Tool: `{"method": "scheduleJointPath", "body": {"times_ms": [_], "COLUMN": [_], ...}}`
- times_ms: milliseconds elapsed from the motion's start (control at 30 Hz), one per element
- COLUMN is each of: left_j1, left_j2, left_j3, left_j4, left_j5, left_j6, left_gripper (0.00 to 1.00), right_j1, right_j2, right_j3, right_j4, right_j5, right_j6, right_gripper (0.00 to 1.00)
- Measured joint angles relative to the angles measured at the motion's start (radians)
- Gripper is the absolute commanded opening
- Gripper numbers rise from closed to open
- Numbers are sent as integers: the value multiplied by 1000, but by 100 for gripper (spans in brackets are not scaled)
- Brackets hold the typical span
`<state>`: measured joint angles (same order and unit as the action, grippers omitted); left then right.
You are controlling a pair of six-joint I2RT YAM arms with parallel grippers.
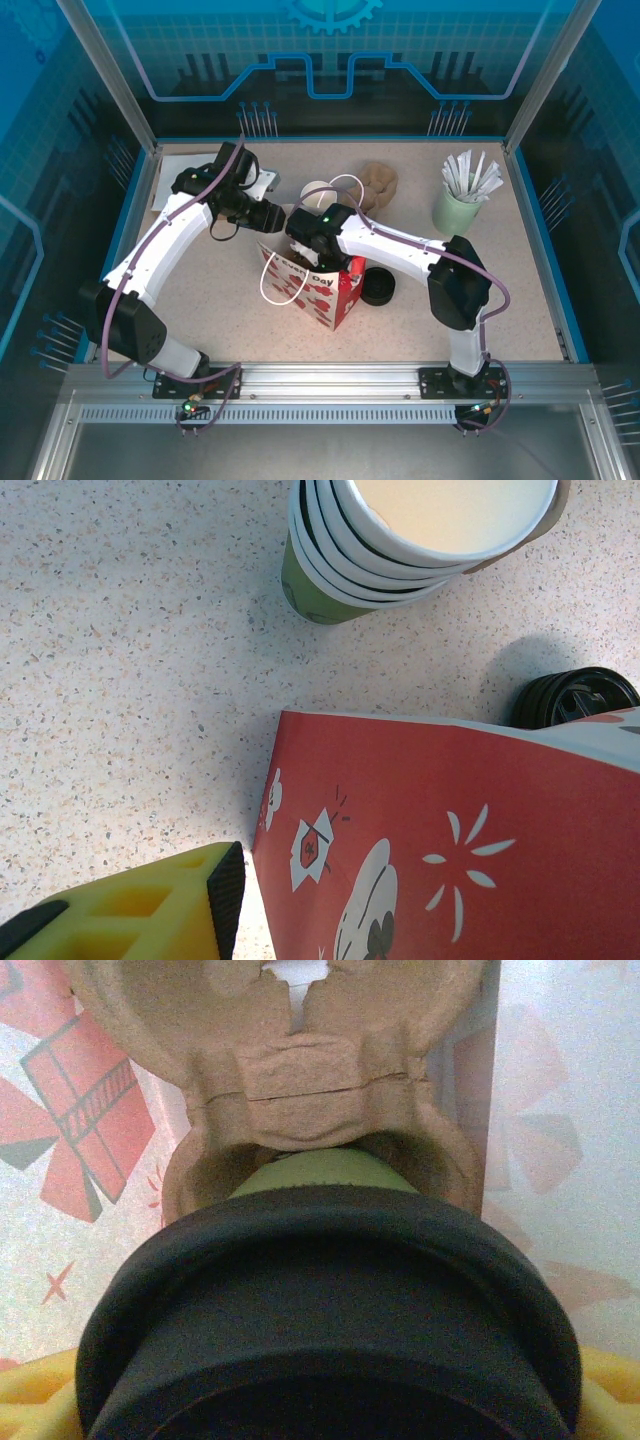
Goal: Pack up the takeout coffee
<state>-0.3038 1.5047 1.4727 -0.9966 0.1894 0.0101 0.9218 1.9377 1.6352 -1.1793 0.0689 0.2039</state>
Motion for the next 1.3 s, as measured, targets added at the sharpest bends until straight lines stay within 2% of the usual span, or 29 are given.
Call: {"method": "scheduleJointPath", "body": {"times_ms": [400,533,800,933,1300], "left_j1": [0,0,-5,-9,-9], "left_j2": [2,2,2,1,-2], "left_j3": [0,0,2,2,2], "left_j4": [0,0,0,0,0], "left_j5": [0,0,9,10,8], "left_j6": [0,0,0,-1,0], "left_gripper": [51,50,40,36,37], "right_j1": [0,0,0,-3,-43], "right_j2": [0,0,0,0,-46], "right_j3": [0,0,12,51,214], "right_j4": [2,2,2,-11,-48], "right_j5": [0,-1,-11,-21,-26], "right_j6": [-3,-3,10,37,103], "right_gripper": [78,83,96,99,100]}}
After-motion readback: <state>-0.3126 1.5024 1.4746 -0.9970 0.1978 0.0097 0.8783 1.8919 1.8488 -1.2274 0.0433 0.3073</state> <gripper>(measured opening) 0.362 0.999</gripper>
